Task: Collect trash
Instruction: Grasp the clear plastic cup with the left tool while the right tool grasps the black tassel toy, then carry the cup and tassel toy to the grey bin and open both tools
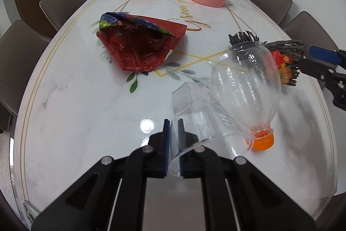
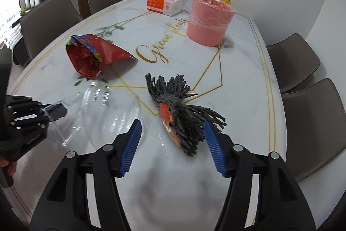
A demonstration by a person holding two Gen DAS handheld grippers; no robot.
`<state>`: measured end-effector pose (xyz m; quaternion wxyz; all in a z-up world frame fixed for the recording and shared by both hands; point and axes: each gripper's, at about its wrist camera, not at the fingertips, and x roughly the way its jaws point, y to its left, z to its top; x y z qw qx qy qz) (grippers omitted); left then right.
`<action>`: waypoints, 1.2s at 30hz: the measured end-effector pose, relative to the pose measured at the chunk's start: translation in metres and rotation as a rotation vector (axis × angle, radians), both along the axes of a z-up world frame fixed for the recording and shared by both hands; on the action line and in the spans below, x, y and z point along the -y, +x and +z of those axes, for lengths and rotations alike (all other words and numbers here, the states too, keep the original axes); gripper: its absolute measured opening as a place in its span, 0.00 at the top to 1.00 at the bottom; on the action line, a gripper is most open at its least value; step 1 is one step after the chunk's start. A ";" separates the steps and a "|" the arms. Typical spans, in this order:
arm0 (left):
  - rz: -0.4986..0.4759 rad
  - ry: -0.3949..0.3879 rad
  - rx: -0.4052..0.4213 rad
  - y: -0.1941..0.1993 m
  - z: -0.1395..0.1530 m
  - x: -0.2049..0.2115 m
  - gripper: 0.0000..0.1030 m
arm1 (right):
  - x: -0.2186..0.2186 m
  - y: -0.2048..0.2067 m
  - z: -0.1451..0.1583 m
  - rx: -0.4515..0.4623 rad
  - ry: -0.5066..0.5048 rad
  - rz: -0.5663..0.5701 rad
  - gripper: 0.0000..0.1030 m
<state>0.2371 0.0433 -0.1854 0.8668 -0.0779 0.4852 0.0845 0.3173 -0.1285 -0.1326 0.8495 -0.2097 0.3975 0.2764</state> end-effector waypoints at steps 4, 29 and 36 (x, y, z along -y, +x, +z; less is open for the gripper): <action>-0.003 0.005 0.001 0.001 0.001 0.001 0.93 | -0.004 0.012 -0.010 0.014 -0.029 0.015 0.44; 0.092 0.024 0.075 -0.033 0.044 0.010 0.93 | 0.024 -0.020 0.062 0.057 0.068 0.174 0.96; 0.189 0.029 0.106 -0.082 0.068 0.009 0.93 | 0.014 -0.074 0.094 0.070 0.126 0.341 0.96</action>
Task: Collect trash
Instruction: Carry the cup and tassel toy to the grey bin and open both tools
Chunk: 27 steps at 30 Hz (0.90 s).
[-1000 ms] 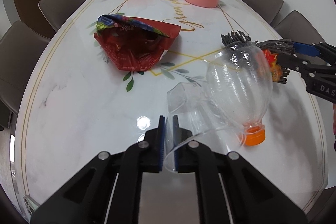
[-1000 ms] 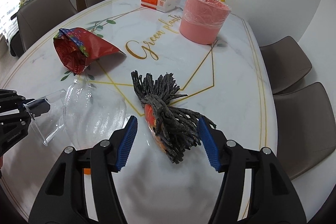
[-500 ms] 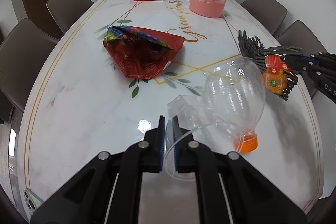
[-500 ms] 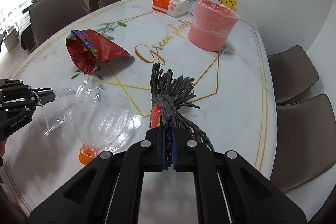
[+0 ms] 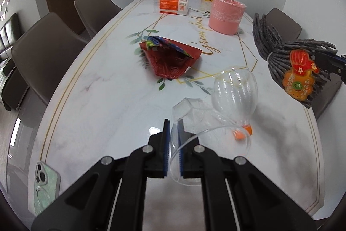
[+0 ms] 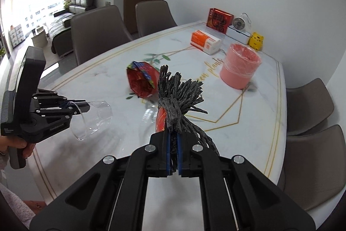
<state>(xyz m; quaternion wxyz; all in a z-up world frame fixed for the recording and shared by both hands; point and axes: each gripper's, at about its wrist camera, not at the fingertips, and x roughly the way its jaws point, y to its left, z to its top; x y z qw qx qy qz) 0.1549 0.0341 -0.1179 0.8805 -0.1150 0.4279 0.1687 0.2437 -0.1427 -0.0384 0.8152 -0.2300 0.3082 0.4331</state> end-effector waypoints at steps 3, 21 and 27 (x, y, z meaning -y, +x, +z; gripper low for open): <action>0.059 0.002 0.011 -0.033 0.010 -0.003 0.93 | -0.014 -0.024 0.004 -0.013 0.006 0.089 0.96; 0.502 -0.042 0.003 -0.332 0.004 -0.059 0.93 | -0.137 -0.269 -0.006 -0.058 -0.022 0.614 0.96; 0.594 -0.054 -0.024 -0.442 -0.008 -0.080 0.93 | -0.172 -0.372 -0.027 -0.102 -0.053 0.716 0.96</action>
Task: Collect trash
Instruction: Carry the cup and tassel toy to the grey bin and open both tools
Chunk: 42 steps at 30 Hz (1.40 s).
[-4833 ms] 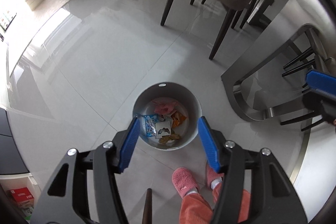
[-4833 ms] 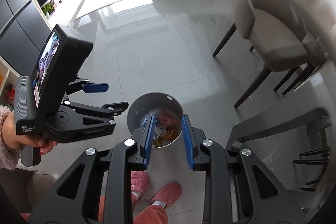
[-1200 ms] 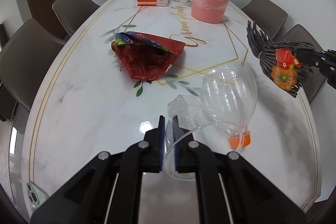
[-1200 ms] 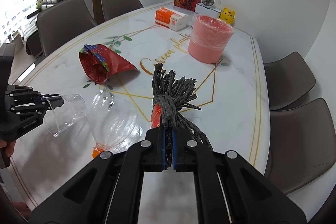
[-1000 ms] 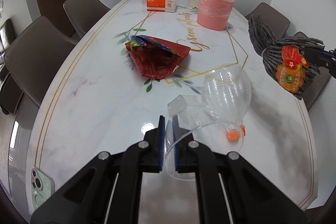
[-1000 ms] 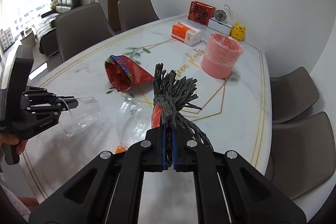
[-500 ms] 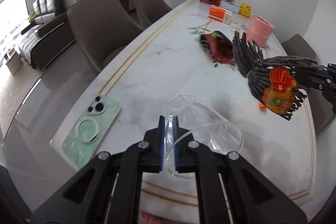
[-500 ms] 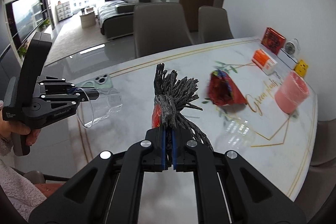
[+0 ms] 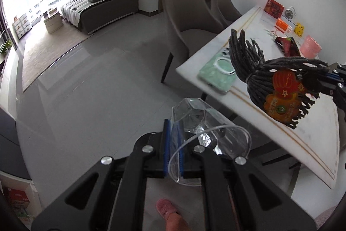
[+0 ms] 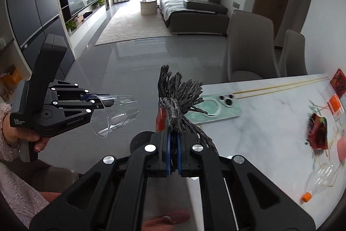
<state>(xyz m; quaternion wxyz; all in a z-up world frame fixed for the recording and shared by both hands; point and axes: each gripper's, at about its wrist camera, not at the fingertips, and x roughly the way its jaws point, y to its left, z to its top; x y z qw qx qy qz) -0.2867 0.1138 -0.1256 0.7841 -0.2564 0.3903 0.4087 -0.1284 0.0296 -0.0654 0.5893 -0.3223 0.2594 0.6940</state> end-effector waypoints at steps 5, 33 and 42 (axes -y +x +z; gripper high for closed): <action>0.055 -0.030 -0.034 -0.061 -0.026 -0.018 0.93 | -0.040 -0.059 -0.045 -0.017 -0.063 0.042 0.96; 0.128 -0.243 -0.092 -0.071 -0.361 -0.094 0.93 | -0.152 -0.116 -0.441 -0.004 -0.346 0.061 0.75; 0.086 -0.250 -0.102 -0.052 -0.384 -0.103 0.93 | -0.153 -0.088 -0.438 -0.037 -0.305 -0.016 0.58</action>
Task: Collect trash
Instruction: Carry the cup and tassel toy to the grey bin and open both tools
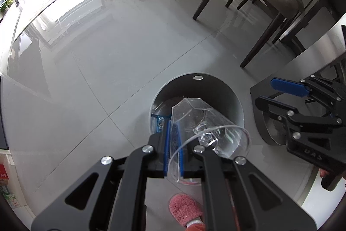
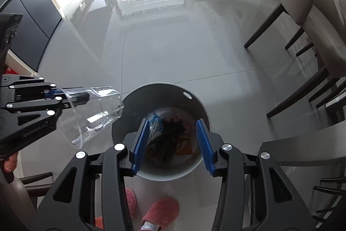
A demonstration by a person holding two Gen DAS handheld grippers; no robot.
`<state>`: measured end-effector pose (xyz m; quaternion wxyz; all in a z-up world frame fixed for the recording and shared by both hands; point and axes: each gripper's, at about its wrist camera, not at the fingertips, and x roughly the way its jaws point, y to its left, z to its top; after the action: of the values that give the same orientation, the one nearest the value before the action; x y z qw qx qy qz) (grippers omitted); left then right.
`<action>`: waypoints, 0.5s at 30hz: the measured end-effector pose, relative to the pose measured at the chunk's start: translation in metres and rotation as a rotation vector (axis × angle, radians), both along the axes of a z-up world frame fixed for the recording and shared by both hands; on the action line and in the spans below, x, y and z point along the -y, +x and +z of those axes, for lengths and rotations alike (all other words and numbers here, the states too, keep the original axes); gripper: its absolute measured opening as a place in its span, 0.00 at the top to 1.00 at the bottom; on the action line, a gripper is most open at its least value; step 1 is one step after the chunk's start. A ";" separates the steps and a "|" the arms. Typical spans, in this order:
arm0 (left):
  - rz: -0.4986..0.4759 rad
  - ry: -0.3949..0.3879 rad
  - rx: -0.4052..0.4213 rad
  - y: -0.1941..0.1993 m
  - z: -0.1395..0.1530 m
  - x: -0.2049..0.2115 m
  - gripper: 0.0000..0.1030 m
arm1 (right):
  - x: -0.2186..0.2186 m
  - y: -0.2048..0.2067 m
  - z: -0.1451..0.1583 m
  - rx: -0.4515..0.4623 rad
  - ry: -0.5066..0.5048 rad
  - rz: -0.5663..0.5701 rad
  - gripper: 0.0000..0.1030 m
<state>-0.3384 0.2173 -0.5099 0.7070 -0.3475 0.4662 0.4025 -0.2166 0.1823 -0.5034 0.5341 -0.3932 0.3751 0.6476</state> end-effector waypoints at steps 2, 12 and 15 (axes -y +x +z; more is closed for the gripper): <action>-0.017 0.003 -0.001 0.010 -0.003 -0.002 0.93 | 0.002 0.003 0.003 0.012 0.011 -0.001 0.58; -0.056 0.016 -0.036 0.035 -0.011 0.000 0.49 | 0.015 0.021 0.003 0.037 0.005 -0.032 0.58; -0.071 0.028 -0.043 0.037 -0.007 0.003 0.40 | 0.016 0.027 0.006 0.042 0.008 -0.042 0.58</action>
<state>-0.3012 0.2140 -0.5171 0.7154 -0.3121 0.4877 0.3911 -0.1900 0.1661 -0.4975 0.5570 -0.3963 0.3694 0.6295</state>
